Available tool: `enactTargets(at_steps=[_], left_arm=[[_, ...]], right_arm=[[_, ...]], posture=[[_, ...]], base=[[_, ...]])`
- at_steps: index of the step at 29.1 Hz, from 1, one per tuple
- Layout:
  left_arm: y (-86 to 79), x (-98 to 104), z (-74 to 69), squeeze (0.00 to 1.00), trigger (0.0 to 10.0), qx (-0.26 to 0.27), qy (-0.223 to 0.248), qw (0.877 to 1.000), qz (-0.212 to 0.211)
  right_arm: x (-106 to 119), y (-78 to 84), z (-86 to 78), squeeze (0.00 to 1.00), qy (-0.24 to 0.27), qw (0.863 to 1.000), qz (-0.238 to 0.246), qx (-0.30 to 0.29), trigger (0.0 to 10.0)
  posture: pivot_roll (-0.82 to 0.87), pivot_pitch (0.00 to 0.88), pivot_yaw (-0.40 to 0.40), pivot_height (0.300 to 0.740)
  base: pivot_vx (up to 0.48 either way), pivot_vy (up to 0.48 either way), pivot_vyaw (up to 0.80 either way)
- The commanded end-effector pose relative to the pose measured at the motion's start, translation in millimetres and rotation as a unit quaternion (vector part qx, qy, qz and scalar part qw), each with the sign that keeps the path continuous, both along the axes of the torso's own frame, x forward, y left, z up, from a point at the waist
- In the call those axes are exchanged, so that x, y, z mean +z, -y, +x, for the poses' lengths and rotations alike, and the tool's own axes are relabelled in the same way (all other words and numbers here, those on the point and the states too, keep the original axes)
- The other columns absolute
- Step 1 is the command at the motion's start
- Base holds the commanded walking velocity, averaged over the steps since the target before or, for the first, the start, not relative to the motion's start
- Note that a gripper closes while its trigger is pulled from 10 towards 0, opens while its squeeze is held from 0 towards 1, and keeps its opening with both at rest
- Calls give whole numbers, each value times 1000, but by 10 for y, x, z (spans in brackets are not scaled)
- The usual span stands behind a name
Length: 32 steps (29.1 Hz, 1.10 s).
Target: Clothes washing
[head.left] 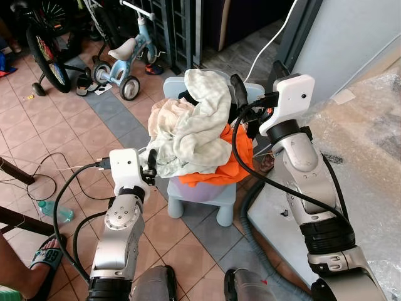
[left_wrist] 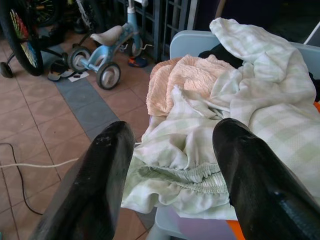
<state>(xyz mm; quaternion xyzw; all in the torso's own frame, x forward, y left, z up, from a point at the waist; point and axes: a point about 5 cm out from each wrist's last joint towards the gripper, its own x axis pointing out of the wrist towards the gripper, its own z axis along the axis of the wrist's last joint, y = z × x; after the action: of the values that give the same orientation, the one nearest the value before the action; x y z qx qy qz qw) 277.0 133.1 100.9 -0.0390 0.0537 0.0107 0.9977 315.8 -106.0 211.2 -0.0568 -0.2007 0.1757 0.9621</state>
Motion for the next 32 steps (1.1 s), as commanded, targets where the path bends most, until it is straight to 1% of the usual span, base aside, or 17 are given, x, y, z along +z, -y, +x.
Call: enactTargets(at_steps=[1,4,6,8,11,13,16,17,20,22,26,29,31,32], left_arm=[[-14,-34,-13,0,10000,5,-8,1000,0],[-27,-34,-19,0,10000,10,-8,1000,-2],[-31,-37,-23,0,10000,11,-8,1000,-1],[-35,-35,-25,0,10000,13,-8,1000,0],[-48,-29,-30,0,10000,15,-6,1000,3],[-53,-19,-32,0,10000,13,-3,1000,8],[-51,-14,-38,0,10000,10,-1,1000,10],[-52,-8,-45,0,10000,5,1,1000,7],[-49,-1,-60,0,10000,-7,5,1000,-1],[-56,-4,-70,0,10000,-9,4,1000,5],[-68,-15,-74,0,10000,-2,1,1000,3],[-70,-19,-80,0,10000,-1,0,1000,4],[-79,-20,-86,0,10000,1,0,1000,6],[-89,-22,-91,0,10000,3,-1,1000,7]], right_arm=[[-42,-72,-61,0,-9,999,-18,28,10000],[-64,-88,-71,0,-19,999,-16,37,10000],[-114,-88,-75,0,-39,999,-14,34,10000],[-153,-95,-68,0,-48,998,-21,32,10000],[-249,-105,-80,0,-73,996,-34,25,10000],[-396,-99,-95,0,-104,993,-55,15,10000],[-509,-75,-122,0,-128,990,-64,3,10000],[-595,-51,-152,0,-139,986,-87,-7,10000],[-639,-36,-171,0,-149,985,-87,-10,10000],[-653,-33,-178,0,-153,984,-86,-12,10000],[-676,-36,-189,0,-157,983,-94,-11,10000],[-682,-30,-194,0,-155,984,-89,-13,10000],[-707,18,-208,0,-153,984,-87,-24,10000],[-724,78,-221,0,-154,984,-81,-40,10000]], posture=[[-36,154,36,740],[-34,160,30,740],[-26,160,25,740],[-23,161,24,740],[-19,162,25,740],[-17,166,24,740],[-15,169,24,740],[-15,171,28,740],[-14,173,28,740],[-14,173,29,740],[-11,172,27,740],[-7,171,25,740],[-3,167,24,740],[-2,167,25,740]], base=[[0,480,800],[0,480,800],[0,146,0],[0,0,0],[0,0,0],[0,0,0],[0,0,0],[0,0,0],[0,0,0],[442,0,0],[469,0,0],[465,0,0],[465,0,0],[465,0,0]])
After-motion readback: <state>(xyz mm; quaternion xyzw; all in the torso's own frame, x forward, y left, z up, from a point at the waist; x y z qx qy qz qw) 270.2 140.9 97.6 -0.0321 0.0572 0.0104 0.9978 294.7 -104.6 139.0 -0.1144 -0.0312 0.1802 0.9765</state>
